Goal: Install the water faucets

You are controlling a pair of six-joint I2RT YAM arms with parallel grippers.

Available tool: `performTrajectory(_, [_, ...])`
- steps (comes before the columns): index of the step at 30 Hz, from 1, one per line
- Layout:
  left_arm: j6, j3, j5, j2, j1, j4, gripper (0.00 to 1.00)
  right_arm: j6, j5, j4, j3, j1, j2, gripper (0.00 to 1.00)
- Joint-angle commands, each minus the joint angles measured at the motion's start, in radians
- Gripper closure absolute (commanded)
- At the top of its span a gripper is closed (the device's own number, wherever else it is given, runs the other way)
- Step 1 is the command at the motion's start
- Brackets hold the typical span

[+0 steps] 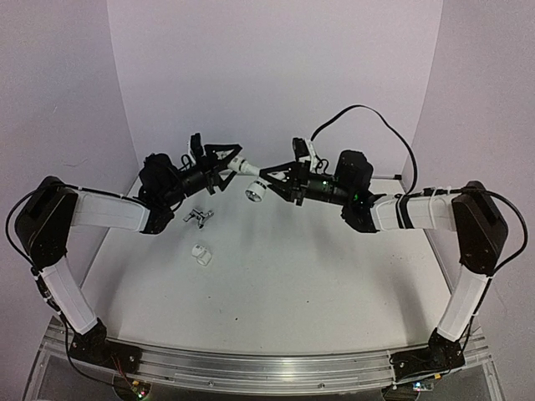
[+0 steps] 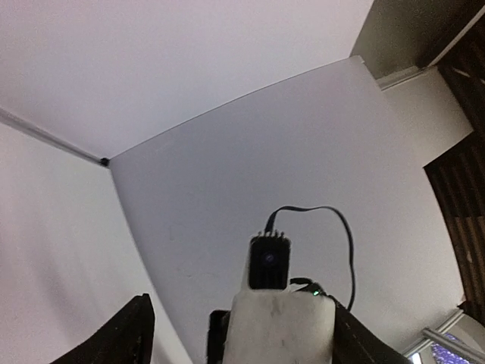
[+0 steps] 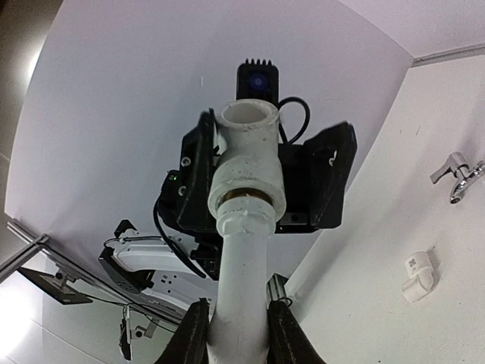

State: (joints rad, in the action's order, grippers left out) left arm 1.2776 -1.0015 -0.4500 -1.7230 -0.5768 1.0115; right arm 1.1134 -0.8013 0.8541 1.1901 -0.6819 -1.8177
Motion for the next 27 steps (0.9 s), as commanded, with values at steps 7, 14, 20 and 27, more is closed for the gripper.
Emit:
performTrajectory(7, [-0.133, 0.065, 0.065, 0.206, 0.074, -0.552, 0.10, -0.768, 0.304, -0.665, 0.113, 0.008, 0.188, 1.00])
performTrajectory(14, [0.012, -0.036, -0.005, 0.170, 0.067, -0.672, 0.08, -1.298, 0.791, -0.971, 0.253, -0.135, 0.147, 1.00])
performTrajectory(20, [0.019, -0.228, 0.067, 0.118, 0.030, -1.000, 0.12, -1.585, 1.147, -1.034, 0.328, -0.249, 0.056, 1.00])
performTrajectory(27, [0.050, -0.312, 0.082, 0.040, -0.007, -1.099, 0.07, -1.630, 1.182, -1.036, 0.376, -0.283, 0.021, 1.00])
